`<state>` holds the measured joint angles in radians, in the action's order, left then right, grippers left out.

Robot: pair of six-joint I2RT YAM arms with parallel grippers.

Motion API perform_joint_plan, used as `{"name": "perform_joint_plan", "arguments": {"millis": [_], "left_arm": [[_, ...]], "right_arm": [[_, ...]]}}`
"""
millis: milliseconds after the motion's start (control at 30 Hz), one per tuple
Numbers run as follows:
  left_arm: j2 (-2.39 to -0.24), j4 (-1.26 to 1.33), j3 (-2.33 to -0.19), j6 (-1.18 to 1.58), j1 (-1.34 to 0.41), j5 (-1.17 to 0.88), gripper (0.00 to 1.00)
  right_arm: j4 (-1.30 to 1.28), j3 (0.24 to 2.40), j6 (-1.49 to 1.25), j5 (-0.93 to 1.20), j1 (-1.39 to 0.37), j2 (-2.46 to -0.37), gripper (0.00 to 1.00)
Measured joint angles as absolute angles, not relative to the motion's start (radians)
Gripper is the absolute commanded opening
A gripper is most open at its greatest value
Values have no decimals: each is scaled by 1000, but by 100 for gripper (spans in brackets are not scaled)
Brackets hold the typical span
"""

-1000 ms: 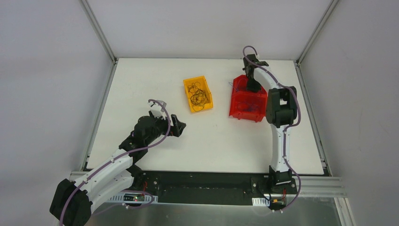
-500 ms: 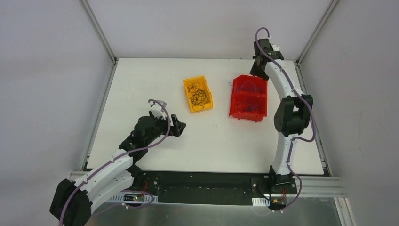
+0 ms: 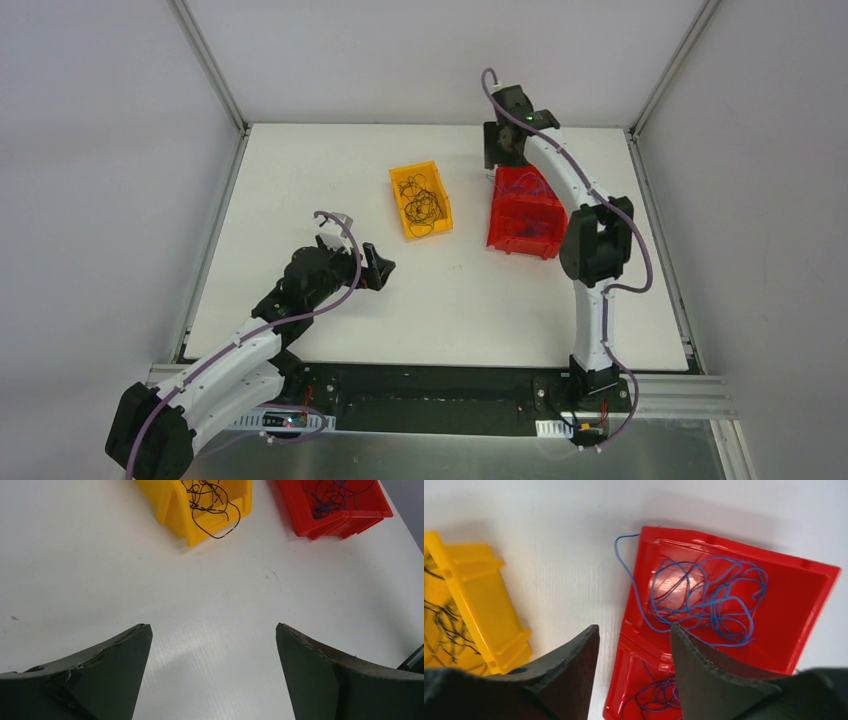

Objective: Untangle the cables

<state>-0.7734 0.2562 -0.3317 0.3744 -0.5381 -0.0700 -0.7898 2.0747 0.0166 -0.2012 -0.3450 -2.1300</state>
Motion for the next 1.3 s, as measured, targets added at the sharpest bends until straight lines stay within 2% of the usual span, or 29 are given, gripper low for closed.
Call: {"name": "perform_joint_plan", "arguments": {"millis": [267, 567, 700, 867, 933, 1000, 1067, 1100, 1200, 1300], "left_arm": [[-769, 255, -332, 374, -538, -70, 99], [-770, 256, -332, 373, -538, -68, 99], [-780, 256, -332, 368, -538, -67, 99], [-801, 255, -332, 358, -538, -64, 99], [-805, 256, -332, 355, -538, -60, 99], [-807, 256, -332, 354, -538, -58, 99], [-809, 256, -332, 354, -538, -56, 99], [-810, 256, -332, 354, -538, -53, 99], [-811, 256, -332, 353, -538, -48, 99], [-811, 256, -332, 353, -538, -47, 99]], "right_arm": [[-757, 2138, 349, -262, -486, -2319, 55], [-646, 2160, 566, -427, -482, -2440, 53], [-584, 2149, 633, -475, -475, -2449, 41], [-524, 2133, 667, -485, -477, -2449, 18], [-498, 2109, 675, -485, -480, -2449, 18], [-490, 2086, 679, -484, -483, -2449, 23], [-490, 2078, 683, -484, -485, -2449, 23], [-488, 2077, 685, -484, -485, -2449, 20], [-478, 2077, 690, -486, -488, -2449, 2], [-474, 2077, 685, -486, -488, -2449, 0]]}}
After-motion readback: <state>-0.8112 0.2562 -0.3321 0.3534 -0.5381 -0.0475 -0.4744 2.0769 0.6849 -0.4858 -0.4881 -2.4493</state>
